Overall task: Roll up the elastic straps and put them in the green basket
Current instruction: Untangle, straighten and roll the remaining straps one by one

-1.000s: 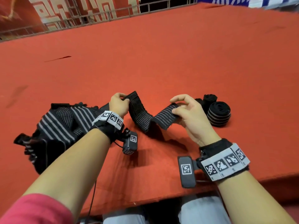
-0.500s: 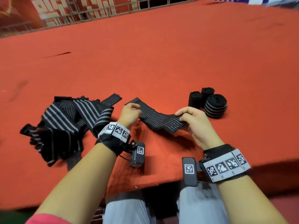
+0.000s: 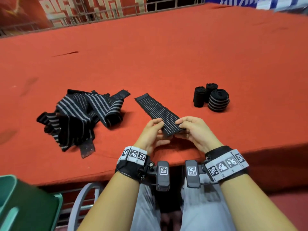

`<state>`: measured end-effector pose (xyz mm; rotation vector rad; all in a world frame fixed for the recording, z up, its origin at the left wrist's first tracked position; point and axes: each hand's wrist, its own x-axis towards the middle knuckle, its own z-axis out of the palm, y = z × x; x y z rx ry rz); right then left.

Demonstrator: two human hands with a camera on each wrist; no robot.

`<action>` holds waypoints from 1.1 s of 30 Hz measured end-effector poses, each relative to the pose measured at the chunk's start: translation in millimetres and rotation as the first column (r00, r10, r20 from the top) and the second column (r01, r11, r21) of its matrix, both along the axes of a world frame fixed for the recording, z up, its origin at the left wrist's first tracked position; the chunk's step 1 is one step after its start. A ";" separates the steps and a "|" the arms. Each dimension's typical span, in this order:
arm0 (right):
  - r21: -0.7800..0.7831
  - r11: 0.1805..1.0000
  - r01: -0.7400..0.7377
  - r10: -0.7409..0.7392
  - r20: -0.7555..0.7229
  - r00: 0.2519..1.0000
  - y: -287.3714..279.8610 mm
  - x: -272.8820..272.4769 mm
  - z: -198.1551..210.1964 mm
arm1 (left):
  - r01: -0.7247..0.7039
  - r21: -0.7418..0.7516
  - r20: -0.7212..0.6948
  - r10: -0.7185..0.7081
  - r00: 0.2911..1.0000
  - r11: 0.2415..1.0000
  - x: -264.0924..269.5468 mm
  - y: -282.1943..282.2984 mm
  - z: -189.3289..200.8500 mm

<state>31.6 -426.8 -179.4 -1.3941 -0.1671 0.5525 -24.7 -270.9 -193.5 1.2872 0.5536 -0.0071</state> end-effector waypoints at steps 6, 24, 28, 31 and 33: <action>-0.062 0.991 -0.121 0.123 0.029 0.992 -2.7 -17.6 4.2 | -0.154 0.120 0.100 0.142 0.985 0.981 -6.7 6.2 12.9; -0.542 0.811 -0.219 0.440 0.318 0.840 -4.5 -37.9 -27.5 | -0.020 0.376 -0.125 0.072 0.990 0.926 -64.1 17.2 -15.0; -0.584 0.794 -0.167 0.403 0.300 0.865 0.7 -34.3 -31.7 | -0.032 0.448 -0.040 0.055 0.998 0.893 -71.4 22.0 -13.2; -0.595 0.787 -0.160 0.389 0.278 0.878 3.5 -32.0 -36.9 | 0.067 0.460 -0.051 -0.049 0.998 0.885 -75.4 25.1 -10.0; -0.604 0.782 -0.154 0.386 0.275 0.881 3.7 -31.1 -38.0 | 0.117 0.492 -0.049 -0.107 0.993 0.863 -75.7 24.7 -10.9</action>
